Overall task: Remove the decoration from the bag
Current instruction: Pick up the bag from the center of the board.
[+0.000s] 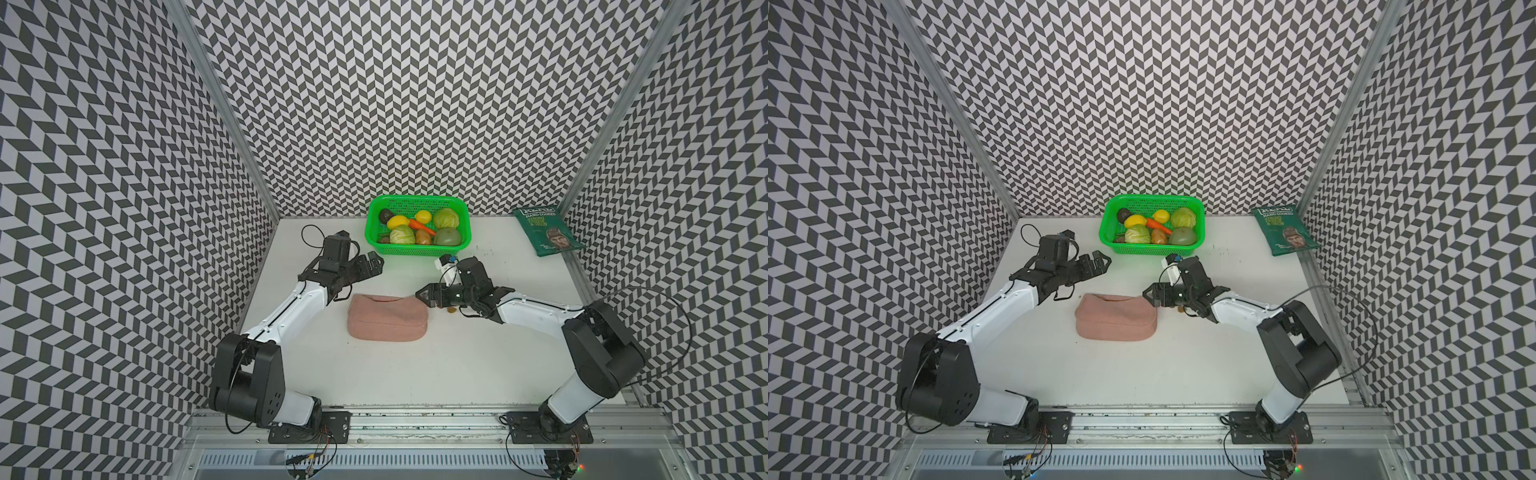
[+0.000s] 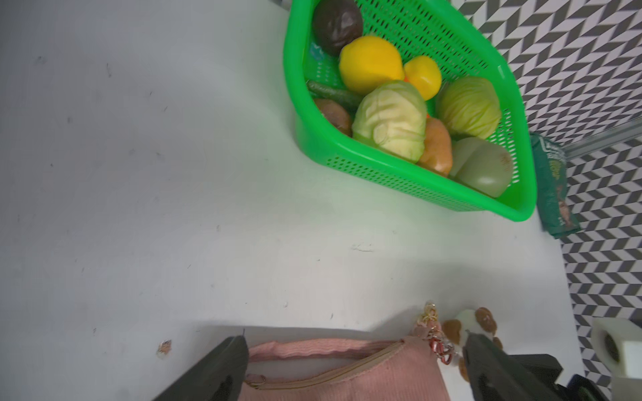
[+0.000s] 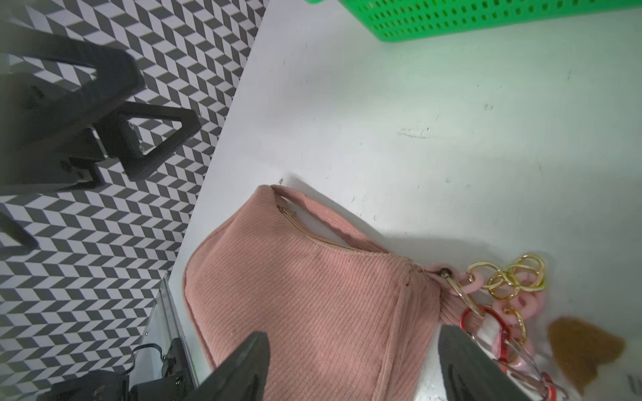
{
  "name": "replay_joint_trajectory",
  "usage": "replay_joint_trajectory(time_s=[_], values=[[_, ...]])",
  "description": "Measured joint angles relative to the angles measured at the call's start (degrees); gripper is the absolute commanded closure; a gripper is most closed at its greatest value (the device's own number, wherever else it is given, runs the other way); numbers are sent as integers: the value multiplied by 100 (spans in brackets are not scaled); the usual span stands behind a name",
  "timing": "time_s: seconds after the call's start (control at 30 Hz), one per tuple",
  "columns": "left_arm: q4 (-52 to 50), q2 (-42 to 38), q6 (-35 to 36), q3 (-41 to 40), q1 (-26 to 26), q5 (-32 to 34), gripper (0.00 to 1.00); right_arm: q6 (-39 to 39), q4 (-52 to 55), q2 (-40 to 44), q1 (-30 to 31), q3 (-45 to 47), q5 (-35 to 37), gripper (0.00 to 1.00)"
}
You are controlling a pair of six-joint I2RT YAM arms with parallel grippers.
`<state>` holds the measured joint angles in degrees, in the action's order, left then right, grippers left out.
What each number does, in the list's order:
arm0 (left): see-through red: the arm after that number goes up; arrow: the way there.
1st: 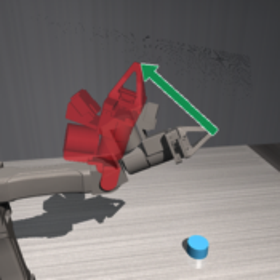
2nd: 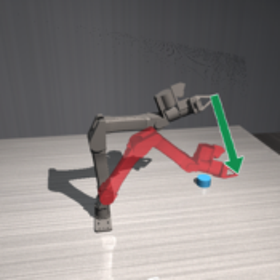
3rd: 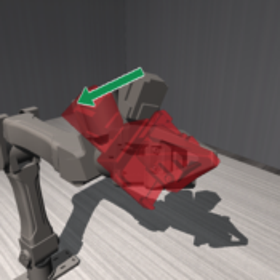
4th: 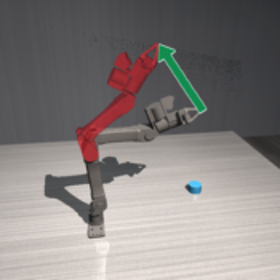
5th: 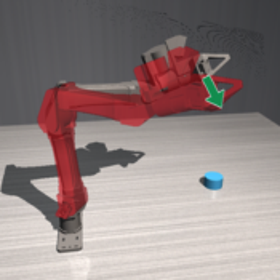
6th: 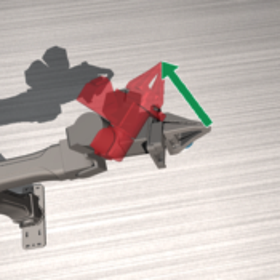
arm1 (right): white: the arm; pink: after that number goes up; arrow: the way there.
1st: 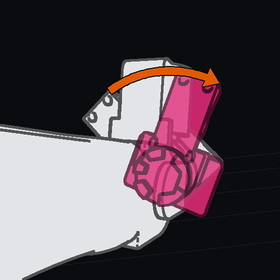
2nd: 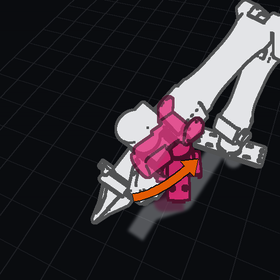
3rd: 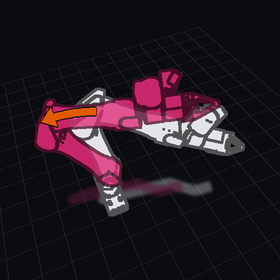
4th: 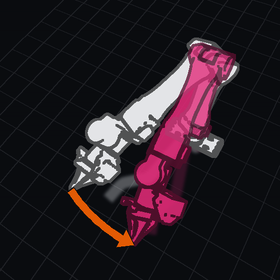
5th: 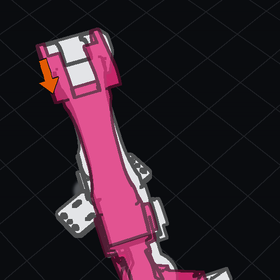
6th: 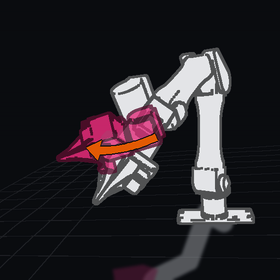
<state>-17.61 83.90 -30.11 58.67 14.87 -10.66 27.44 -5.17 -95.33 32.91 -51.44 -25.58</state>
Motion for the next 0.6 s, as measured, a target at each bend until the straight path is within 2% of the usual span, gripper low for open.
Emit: replay_joint_trajectory(time_s=[0.27, 0.6], values=[[-195, 426, 203, -149, -13, 26, 0, -125, 26, -160, 0, 0, -232, 26], [-304, 463, 350, -442, -13, -92, 3, -195, 61, -531, 0, -103, -350, 28]])
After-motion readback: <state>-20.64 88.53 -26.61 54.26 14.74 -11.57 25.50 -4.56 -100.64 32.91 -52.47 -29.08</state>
